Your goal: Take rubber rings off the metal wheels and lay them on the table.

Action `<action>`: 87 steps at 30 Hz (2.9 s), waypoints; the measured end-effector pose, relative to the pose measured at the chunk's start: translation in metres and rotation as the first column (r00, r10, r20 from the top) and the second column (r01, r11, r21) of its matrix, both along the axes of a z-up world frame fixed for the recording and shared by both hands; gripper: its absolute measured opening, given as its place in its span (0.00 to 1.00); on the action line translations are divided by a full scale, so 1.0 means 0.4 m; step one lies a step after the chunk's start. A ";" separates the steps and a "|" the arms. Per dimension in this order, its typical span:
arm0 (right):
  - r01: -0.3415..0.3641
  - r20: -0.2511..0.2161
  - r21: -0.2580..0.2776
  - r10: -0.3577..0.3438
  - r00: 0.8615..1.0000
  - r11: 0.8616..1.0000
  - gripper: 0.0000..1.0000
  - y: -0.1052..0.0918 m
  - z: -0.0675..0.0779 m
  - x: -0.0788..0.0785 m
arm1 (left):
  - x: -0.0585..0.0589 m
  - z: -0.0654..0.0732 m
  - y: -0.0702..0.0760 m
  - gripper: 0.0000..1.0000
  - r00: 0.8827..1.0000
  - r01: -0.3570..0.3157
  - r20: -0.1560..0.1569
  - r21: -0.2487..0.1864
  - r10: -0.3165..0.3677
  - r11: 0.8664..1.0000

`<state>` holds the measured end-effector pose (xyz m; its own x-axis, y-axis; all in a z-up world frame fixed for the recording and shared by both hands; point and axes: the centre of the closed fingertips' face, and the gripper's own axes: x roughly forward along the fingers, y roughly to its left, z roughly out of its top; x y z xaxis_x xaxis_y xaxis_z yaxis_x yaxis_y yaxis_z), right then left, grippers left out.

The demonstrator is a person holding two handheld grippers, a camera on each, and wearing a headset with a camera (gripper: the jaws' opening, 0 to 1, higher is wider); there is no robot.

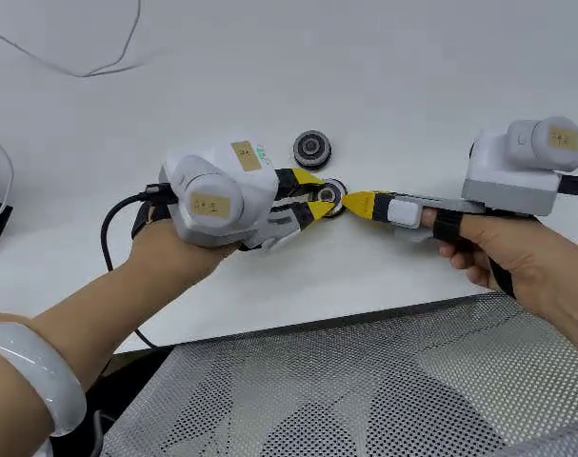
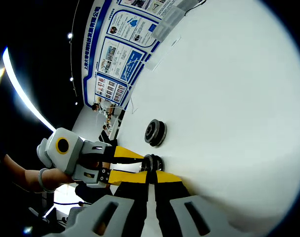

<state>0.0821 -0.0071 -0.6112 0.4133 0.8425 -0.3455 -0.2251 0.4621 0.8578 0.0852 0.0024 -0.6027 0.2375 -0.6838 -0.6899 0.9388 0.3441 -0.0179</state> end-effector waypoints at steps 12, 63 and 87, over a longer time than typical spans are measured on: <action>0.000 0.014 -0.025 0.000 1.000 1.000 0.04 -0.002 0.003 -0.002 | 0.000 -0.002 0.001 0.12 1.000 -0.002 0.002 0.001 0.002 1.000; -0.045 0.057 -0.043 0.048 0.997 0.998 0.01 0.031 0.028 0.000 | 0.000 -0.002 0.002 0.12 1.000 0.002 0.003 0.004 -0.002 1.000; -0.059 0.068 -0.012 0.059 0.996 0.998 0.01 0.036 0.043 -0.001 | -0.001 0.003 -0.001 0.13 1.000 0.014 -0.026 -0.004 -0.014 1.000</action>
<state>0.0818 0.0071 -0.5939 0.3860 0.8627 -0.3267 -0.3106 0.4550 0.8346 0.0849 0.0019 -0.6017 0.2096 -0.6896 -0.6932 0.9427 0.3308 -0.0440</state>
